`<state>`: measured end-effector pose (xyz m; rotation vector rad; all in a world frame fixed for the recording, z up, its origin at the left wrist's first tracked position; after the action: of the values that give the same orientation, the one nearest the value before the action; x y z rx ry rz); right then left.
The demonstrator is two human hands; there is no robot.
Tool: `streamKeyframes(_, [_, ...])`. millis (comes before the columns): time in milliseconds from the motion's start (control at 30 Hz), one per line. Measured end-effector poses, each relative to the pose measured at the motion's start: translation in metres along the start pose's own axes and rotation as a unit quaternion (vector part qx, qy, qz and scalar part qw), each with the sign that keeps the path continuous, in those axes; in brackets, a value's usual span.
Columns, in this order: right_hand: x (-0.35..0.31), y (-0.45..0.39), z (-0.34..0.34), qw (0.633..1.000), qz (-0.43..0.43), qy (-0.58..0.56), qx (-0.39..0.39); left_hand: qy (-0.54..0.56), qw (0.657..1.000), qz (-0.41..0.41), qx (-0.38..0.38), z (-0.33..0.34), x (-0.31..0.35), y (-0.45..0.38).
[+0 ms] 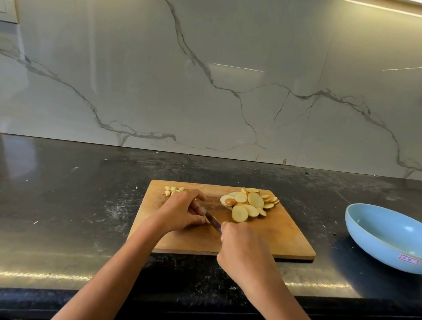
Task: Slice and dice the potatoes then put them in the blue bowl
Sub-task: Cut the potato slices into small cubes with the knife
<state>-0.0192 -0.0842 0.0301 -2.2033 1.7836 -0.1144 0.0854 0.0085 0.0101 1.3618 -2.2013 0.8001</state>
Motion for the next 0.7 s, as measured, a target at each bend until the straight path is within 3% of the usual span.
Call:
streamKeyframes(300, [-0.019, 0.001, 0.004, 0.997, -0.027, 0.078, -0.005, 0.014, 1.000, 0.006, 0.003, -0.001, 0.001, 0.001])
streamKeyframes(567, [-0.010, 0.022, 0.002, 0.997, -0.028, 0.048, -0.058, 0.005, 1.000, 0.029, -0.004, 0.001, 0.005, 0.000])
streamKeyframes(700, [0.004, 0.029, -0.007, 0.997, -0.011, 0.034, -0.062, 0.007, 0.996, 0.081, -0.048, 0.012, 0.019, 0.000])
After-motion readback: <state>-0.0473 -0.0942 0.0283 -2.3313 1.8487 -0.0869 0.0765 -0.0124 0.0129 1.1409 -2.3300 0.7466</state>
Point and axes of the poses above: each hand's wrist, its own y-axis away from the middle knuckle, its own z-axis out of the palm, x = y × z, the point moved 9 cm from there along -y, towards the middle knuckle, and after that the axes turned 2 degrees about -z, right-handed, at the moved point
